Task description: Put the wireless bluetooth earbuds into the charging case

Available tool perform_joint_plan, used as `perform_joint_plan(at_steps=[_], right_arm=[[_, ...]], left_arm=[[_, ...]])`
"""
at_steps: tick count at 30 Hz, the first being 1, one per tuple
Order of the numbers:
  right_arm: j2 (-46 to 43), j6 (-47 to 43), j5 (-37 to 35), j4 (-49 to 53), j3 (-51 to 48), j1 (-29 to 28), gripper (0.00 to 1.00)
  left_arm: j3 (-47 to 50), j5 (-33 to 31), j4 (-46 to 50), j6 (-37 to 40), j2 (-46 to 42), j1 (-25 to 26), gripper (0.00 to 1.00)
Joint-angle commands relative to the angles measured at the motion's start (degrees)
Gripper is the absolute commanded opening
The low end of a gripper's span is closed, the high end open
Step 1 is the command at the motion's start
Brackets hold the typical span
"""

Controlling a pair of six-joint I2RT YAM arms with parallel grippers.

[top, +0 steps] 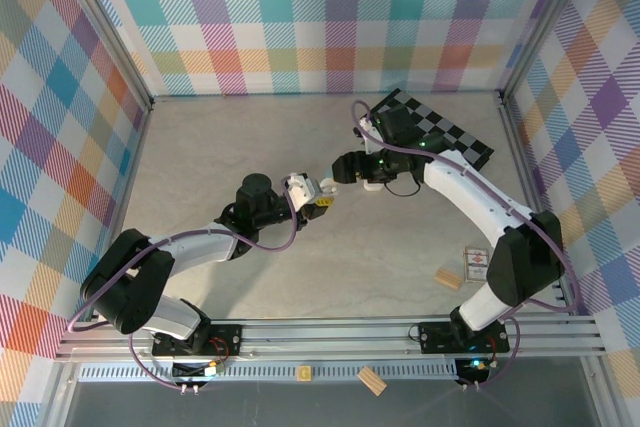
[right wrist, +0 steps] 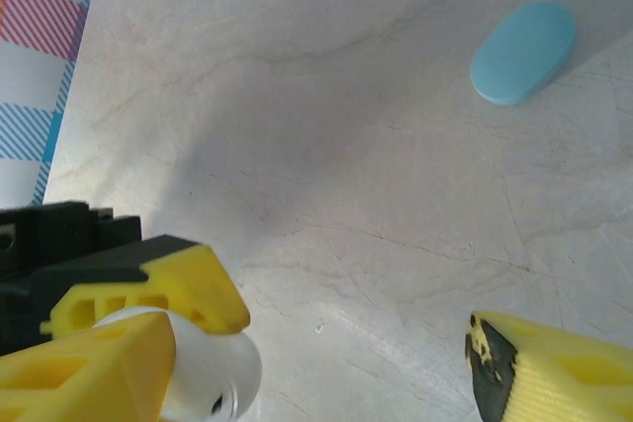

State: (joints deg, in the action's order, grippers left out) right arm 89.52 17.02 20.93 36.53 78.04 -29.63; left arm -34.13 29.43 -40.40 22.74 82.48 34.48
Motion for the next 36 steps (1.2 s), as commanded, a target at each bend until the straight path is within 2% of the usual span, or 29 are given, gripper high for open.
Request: perform_joint_plan(at_steps=[1,6,11,13,15,18,21,27,34,36], right_arm=[[-3.9,-3.9,2.4,2.3,-1.9,-0.7,0.78],[-6.6,-5.4,-0.4,0.9,-2.7,-0.7,0.78],[-11.7,-10.6,2.7,-7.8,-7.5,-1.0,0.81],[-15.4,-17.7,5.6,-11.5,-11.1,-1.3,0.83],[-18.7,-30.5,8.7,-12.7,-14.0,-2.2,0.82],[-21.6,-43.5,7.8,-11.5,-16.3,-3.6,0.81],[-22.1,-54.1,8.1,-8.4,-16.8,-5.4,0.74],[-18.9,-54.8,5.3,-8.3,-14.9,-6.1,0.53],[-15.9,-55.3,5.6,-8.2,-14.4,-7.3,0.43],[-15.5,-55.1,6.0,-8.3,-14.4,-7.5,0.42]], left_arm=[[-2.1,-0.9,-2.1,-1.7,-0.7,0.2,0.14],[-1.9,-0.4,-2.4,-2.0,-0.7,0.1,0.14],[-2.1,2.1,-1.1,-1.8,-1.4,-0.2,0.15],[-2.6,5.0,1.4,-1.8,-2.2,-0.4,0.15],[-3.3,7.8,4.9,-0.8,-3.1,-0.4,0.16],[-4.0,11.2,9.3,0.6,-4.8,-0.4,0.16],[-4.5,13.1,12.8,1.9,-6.2,-0.4,0.16],[-5.6,17.0,16.2,2.6,-7.7,-0.4,0.16],[-6.4,19.2,17.5,2.7,-8.3,-0.3,0.16],[-6.5,19.7,17.7,2.7,-8.1,-0.3,0.16]])
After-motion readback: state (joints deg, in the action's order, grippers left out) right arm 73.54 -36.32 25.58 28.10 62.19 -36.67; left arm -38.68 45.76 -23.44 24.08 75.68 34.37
